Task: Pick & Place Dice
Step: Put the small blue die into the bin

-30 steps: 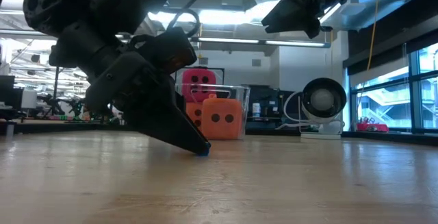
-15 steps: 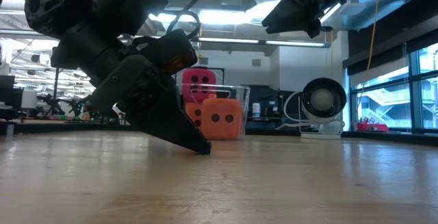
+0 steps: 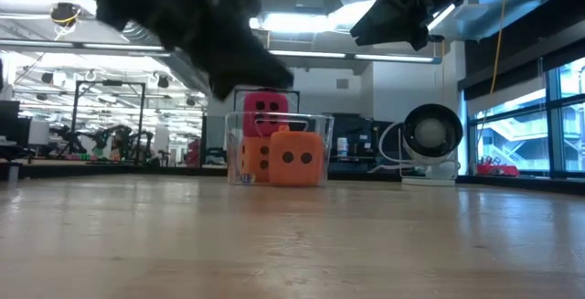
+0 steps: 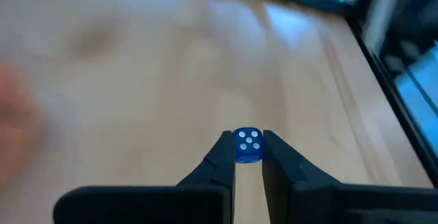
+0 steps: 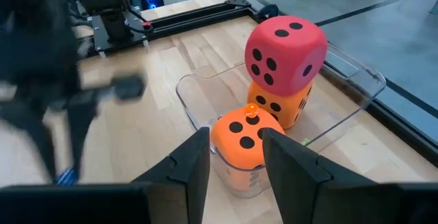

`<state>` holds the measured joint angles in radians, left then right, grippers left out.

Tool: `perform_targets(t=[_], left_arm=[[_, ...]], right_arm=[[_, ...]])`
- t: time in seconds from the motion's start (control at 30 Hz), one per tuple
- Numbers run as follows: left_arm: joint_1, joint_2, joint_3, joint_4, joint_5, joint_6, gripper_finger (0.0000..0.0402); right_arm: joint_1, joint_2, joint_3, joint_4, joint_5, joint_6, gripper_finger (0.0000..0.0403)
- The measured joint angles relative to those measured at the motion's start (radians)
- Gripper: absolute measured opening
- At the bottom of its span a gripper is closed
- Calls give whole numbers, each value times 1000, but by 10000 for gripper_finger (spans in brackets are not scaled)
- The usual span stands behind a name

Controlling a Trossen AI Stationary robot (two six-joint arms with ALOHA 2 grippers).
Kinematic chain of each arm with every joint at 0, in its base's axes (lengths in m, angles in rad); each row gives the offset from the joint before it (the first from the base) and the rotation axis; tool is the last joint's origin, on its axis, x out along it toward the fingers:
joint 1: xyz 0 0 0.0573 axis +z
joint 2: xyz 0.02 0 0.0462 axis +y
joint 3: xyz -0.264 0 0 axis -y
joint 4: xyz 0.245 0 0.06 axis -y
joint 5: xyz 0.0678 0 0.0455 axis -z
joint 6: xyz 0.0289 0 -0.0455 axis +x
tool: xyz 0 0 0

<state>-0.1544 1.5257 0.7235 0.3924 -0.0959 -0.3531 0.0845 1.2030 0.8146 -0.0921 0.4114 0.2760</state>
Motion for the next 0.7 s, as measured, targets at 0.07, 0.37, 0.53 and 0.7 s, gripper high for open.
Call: perform_targets(t=[0.07, 0.37, 0.53, 0.7], left_arm=[[54, -75, 1, -61, -34, -26, 27], [289, -160, 227, -647, -69, 5, 25], [378, -90, 397, -892, -69, 32, 25], [407, -1, 497, -998, -65, 123, 25]], right_arm=[[0, 0, 0, 0, 0, 0, 137], [0, 0, 0, 2, 0, 1, 137], [0, 0, 0, 2, 0, 4, 137], [0, 1, 0, 2, 0, 5, 137]])
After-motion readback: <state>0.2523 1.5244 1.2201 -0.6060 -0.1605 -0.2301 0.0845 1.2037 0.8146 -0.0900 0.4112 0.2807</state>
